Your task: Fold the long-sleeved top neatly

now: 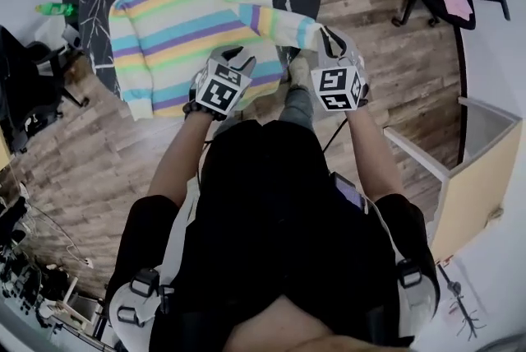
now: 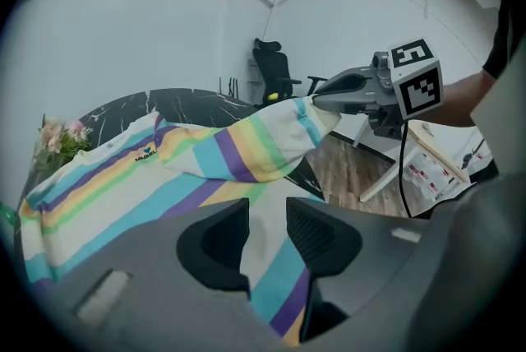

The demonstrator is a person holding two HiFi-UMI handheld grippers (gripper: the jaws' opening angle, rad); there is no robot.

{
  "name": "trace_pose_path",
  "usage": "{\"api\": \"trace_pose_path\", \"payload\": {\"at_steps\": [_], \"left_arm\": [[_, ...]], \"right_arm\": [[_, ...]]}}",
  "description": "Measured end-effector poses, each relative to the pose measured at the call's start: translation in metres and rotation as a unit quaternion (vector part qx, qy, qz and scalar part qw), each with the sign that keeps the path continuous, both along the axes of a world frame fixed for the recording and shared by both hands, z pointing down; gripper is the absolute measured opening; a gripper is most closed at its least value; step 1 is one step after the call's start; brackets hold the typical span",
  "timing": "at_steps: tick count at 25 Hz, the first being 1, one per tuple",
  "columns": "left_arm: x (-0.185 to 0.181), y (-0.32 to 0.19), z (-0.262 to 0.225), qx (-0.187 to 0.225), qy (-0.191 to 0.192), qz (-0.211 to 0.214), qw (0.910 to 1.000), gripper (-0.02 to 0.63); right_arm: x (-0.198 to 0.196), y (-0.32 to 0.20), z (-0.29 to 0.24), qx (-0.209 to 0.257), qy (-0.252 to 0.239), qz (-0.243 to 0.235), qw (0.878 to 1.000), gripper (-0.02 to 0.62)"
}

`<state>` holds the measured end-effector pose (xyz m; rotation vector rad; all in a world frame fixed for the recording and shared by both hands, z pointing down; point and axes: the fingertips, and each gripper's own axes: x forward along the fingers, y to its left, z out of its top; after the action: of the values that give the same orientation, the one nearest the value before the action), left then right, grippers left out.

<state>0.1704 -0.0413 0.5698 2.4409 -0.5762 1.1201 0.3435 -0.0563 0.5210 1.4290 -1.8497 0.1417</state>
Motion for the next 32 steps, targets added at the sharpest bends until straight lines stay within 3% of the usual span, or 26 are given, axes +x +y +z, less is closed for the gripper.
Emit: {"api": "trace_pose_path", "payload": {"at_steps": [9, 14, 19, 32], "left_arm": [[0.048, -0.058, -0.009, -0.001, -0.012, -0.151, 0.9885, 0.153], [0.064, -0.08, -0.01, 0.002, -0.015, -0.186, 0.9824, 0.153], [0.092, -0.09, -0.005, 0.0, -0.02, -0.194, 0.9808, 0.153], [0.136, -0.107, 0.002, -0.013, -0.038, -0.174, 0.9839, 0.153]], "right_arm": [[0.066, -0.085, 0.007, -0.021, -0.026, -0.097, 0.995, 0.026], [0.09, -0.117, 0.003, -0.023, -0.029, -0.122, 0.992, 0.026], [0.119, -0.139, 0.005, -0.022, -0.024, -0.138, 0.99, 0.026], [0.195, -0.159, 0.023, -0.04, -0.029, -0.09, 0.995, 0.026]]}}
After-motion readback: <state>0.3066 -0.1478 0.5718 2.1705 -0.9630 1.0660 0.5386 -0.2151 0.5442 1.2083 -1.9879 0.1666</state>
